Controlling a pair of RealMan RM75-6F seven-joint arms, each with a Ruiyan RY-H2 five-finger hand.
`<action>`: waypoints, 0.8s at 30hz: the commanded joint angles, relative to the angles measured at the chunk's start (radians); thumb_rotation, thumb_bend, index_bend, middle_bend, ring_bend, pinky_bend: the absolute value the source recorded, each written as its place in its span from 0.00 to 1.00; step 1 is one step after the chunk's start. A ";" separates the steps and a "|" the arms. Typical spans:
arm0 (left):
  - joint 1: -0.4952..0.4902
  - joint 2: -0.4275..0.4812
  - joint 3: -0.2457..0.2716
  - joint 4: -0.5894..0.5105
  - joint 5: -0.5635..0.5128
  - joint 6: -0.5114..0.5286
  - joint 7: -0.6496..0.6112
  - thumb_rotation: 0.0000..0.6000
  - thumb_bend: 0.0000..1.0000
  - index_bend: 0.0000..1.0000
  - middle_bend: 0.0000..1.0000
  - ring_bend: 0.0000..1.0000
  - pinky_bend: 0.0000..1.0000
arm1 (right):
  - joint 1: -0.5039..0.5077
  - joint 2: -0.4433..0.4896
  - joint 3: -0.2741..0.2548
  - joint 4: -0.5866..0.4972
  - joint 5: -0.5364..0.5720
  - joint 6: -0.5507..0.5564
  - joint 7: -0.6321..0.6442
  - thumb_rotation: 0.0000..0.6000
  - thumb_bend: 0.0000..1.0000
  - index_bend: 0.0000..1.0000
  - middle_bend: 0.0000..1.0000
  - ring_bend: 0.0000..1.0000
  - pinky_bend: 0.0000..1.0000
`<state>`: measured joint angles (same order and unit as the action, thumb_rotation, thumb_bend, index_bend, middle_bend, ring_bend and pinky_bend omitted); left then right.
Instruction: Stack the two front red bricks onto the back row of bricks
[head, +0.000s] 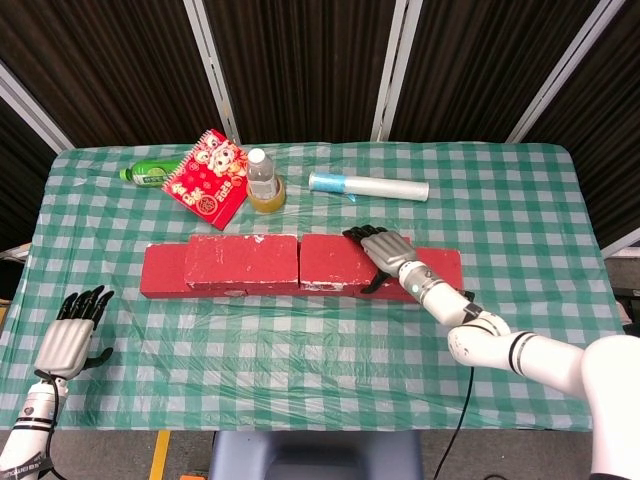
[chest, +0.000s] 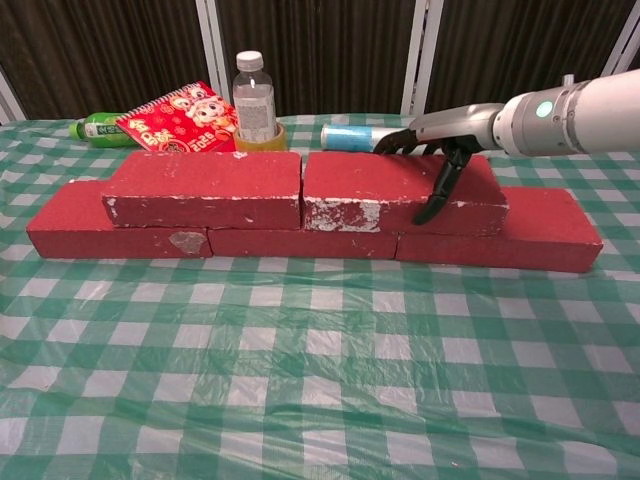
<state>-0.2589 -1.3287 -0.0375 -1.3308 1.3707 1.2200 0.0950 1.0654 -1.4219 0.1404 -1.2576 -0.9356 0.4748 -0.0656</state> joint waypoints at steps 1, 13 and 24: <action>0.001 0.000 0.000 -0.001 0.001 0.002 0.001 1.00 0.25 0.00 0.00 0.00 0.04 | -0.003 0.018 -0.002 -0.023 0.007 0.009 -0.004 1.00 0.09 0.00 0.11 0.00 0.20; 0.009 0.005 0.007 -0.020 0.024 0.031 0.013 1.00 0.25 0.00 0.00 0.00 0.04 | -0.205 0.225 -0.047 -0.196 -0.198 0.273 0.046 1.00 0.06 0.02 0.00 0.00 0.04; 0.001 -0.006 0.010 -0.019 0.024 0.013 0.019 1.00 0.25 0.00 0.00 0.00 0.04 | -0.316 0.263 -0.133 -0.133 -0.331 0.286 0.127 1.00 0.06 0.21 0.00 0.00 0.02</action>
<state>-0.2575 -1.3346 -0.0272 -1.3493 1.3951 1.2332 0.1143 0.7554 -1.1533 0.0135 -1.3993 -1.2582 0.7647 0.0553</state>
